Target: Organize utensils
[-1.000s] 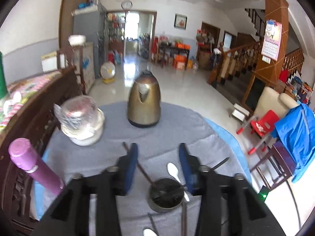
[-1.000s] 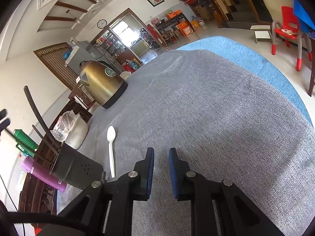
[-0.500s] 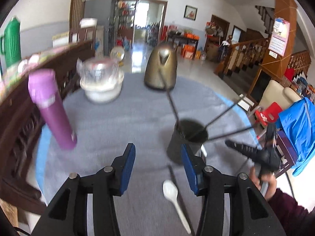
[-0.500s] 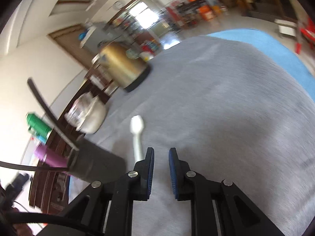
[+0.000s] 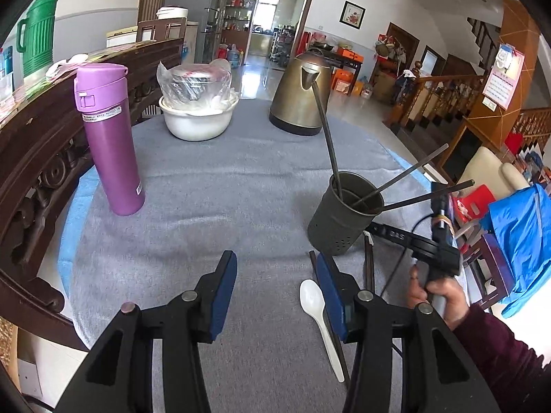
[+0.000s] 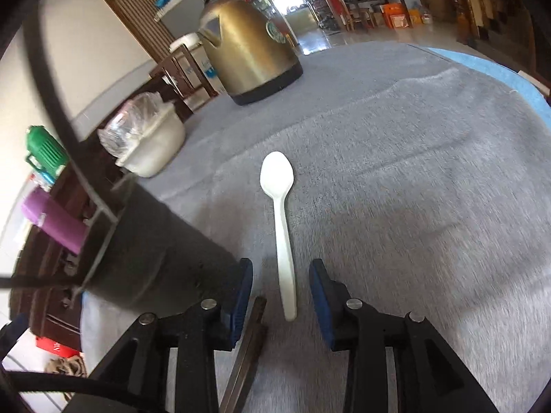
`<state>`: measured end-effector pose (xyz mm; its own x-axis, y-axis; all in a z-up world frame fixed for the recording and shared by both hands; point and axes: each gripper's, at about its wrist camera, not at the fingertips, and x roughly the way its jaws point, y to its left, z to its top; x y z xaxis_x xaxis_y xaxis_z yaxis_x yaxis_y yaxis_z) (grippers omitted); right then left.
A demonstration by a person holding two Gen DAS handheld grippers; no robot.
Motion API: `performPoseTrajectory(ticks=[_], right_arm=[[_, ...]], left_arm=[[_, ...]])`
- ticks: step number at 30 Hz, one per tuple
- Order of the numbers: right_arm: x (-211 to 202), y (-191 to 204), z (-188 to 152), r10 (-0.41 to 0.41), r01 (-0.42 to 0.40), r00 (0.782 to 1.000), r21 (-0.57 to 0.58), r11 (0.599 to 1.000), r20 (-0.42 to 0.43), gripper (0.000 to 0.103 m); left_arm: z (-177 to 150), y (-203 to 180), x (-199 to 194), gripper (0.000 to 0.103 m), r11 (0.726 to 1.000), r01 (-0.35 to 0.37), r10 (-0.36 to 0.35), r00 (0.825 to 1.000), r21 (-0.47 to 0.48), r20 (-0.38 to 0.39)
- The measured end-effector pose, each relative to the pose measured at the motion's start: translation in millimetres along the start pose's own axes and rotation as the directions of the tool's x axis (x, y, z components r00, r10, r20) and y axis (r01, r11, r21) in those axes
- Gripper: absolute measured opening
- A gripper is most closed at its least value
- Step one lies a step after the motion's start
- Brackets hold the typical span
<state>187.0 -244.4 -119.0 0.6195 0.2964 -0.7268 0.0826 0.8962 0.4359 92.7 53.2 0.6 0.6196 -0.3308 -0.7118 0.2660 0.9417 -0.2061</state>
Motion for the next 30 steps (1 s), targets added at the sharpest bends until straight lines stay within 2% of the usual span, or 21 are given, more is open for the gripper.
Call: performPoseTrajectory(ticks=[2,5,7,10,14,16,18,22,25,28,29,30], right_arm=[[4.4,4.5,3.7,-0.041,0.041,0.999,-0.038,0.998,-0.001,0.033],[8.7,8.5,6.8,-0.117,0.115,0.993,-0.127,0.985,-0.009,0.014],[7.7,7.5,8.1,-0.134,0.13,0.991,-0.174,0.976,-0.014,0.012],[-0.2,-3.2,8.7,-0.174,0.17,0.985,-0.18,0.969,-0.011,0.011],[-21.2,-31.7,5.4,-0.192,0.191,0.981,-0.111,0.975,0.005,0.011],[-32.9,-43.0,1.2,-0.19,0.189,0.982,-0.08,0.979,0.0,0.005],[-41.7,-43.6,-5.6,-0.193,0.192,0.981,-0.09,0.977,-0.006,0.005],[-57.7,-35.2,-25.4,-0.191,0.188,0.982,-0.146,0.971,-0.004,0.004],[-67.5,-38.4,-25.3,-0.105,0.104,0.994,-0.084,0.991,-0.009,0.006],[-69.6,-48.0,-9.8,-0.073,0.073,0.997,0.024,0.997,0.012,0.008],[-67.4,-52.4,-5.1,-0.057,0.056,0.998,0.064,0.996,0.014,0.011],[-64.2,-56.3,-0.1,-0.055,0.053,0.998,0.099,0.994,0.016,0.019]], left_arm=[[0.1,0.9,-1.3,0.049,1.0,0.0,0.0,1.0,-0.003,0.001],[0.0,0.1,-1.7,0.049,1.0,0.0,0.0,1.0,-0.01,0.0],[0.3,0.6,-0.7,0.049,1.0,0.003,-0.003,1.0,-0.016,-0.004],[1.0,-1.2,0.5,0.049,1.0,0.011,-0.011,1.0,-0.016,-0.008],[-3.0,-6.1,5.1,0.049,1.0,0.022,-0.022,1.0,0.002,-0.02],[-8.1,-7.8,15.5,0.049,0.999,0.037,-0.036,0.998,0.0,-0.056],[-14.3,-7.2,27.7,0.049,0.998,0.062,-0.063,0.993,-0.017,-0.1],[-32.9,-0.7,61.5,0.049,0.991,0.101,-0.119,0.968,-0.089,-0.22],[-42.1,1.7,78.0,0.049,0.985,0.111,-0.144,0.951,-0.134,-0.272],[-44.3,-1.6,80.9,0.049,0.981,0.127,-0.162,0.949,-0.145,-0.269],[-43.2,-2.9,82.4,0.049,0.98,0.134,-0.169,0.948,-0.144,-0.269],[-42.4,-4.6,84.5,0.049,0.98,0.14,-0.174,0.946,-0.141,-0.273]])
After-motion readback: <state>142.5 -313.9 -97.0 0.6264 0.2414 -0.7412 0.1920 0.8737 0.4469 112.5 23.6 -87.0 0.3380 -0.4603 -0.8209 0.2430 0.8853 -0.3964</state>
